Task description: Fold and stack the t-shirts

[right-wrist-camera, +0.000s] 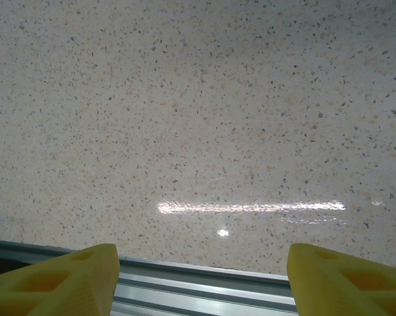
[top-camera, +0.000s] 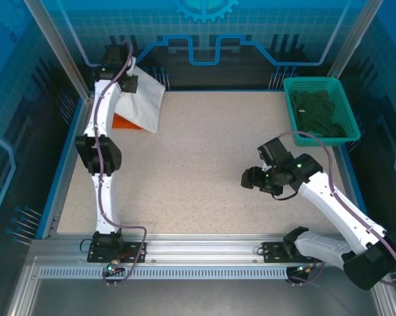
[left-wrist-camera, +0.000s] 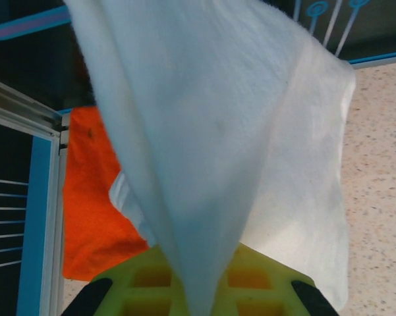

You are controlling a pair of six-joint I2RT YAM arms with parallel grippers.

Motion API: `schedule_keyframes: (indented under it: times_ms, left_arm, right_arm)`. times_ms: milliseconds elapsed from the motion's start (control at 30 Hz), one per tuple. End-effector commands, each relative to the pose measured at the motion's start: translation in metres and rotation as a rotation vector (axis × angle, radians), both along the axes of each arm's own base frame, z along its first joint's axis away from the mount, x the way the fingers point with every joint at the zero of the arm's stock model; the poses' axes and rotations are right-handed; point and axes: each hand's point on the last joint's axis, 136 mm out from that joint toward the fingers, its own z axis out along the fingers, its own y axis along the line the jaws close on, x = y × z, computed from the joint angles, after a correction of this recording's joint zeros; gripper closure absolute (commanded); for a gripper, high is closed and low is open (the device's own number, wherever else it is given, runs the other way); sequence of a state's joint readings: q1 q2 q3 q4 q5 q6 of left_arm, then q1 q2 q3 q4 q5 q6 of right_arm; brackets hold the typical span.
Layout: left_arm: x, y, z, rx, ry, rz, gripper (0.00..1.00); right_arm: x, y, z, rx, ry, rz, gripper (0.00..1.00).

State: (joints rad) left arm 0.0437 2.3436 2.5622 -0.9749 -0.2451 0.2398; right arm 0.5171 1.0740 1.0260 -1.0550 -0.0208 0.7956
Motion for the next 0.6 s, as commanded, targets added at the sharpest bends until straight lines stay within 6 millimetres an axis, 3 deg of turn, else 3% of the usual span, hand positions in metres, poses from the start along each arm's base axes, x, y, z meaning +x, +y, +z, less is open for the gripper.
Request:
schedule_keyframes:
  times_ms: [0,133,167,200,233,300,367,433,567]
  left_arm:
    - [0.0,0.032,0.027,0.001,-0.08,0.026,1.0]
    - [0.006,0.068,0.008,0.008,-0.074,0.076,1.0]
    - [0.009,0.078,0.003,0.015,-0.08,0.088,0.96]
    - [0.012,0.087,-0.004,0.021,-0.082,0.104,0.68]
    - [0.016,0.097,-0.01,0.042,-0.092,0.13,0.49]
    - [0.016,0.116,-0.019,0.075,-0.083,0.198,0.31]
    - [0.008,0.139,-0.011,0.144,-0.099,0.324,0.06]
    - [0.002,0.142,-0.003,0.15,-0.101,0.358,0.01]
    - [-0.019,0.136,0.04,0.14,-0.162,0.442,0.01]
  right_arm:
    - [0.001,0.001,0.007,-0.015,-0.005,0.015,0.3]
    - [-0.001,0.0,0.007,-0.036,0.019,0.032,0.3]
    - [-0.001,0.0,0.007,-0.041,0.024,0.037,0.3]
    - [-0.002,-0.001,0.007,-0.046,0.028,0.039,0.3]
    - [-0.002,-0.001,0.007,-0.051,0.032,0.042,0.3]
    - [-0.001,-0.002,0.009,-0.056,0.026,0.044,0.29]
    - [0.002,-0.002,0.013,-0.057,0.012,0.044,0.28]
    - [0.005,-0.003,0.017,-0.06,-0.004,0.038,0.27]
    - [0.012,-0.005,0.02,-0.04,-0.04,0.015,0.26]
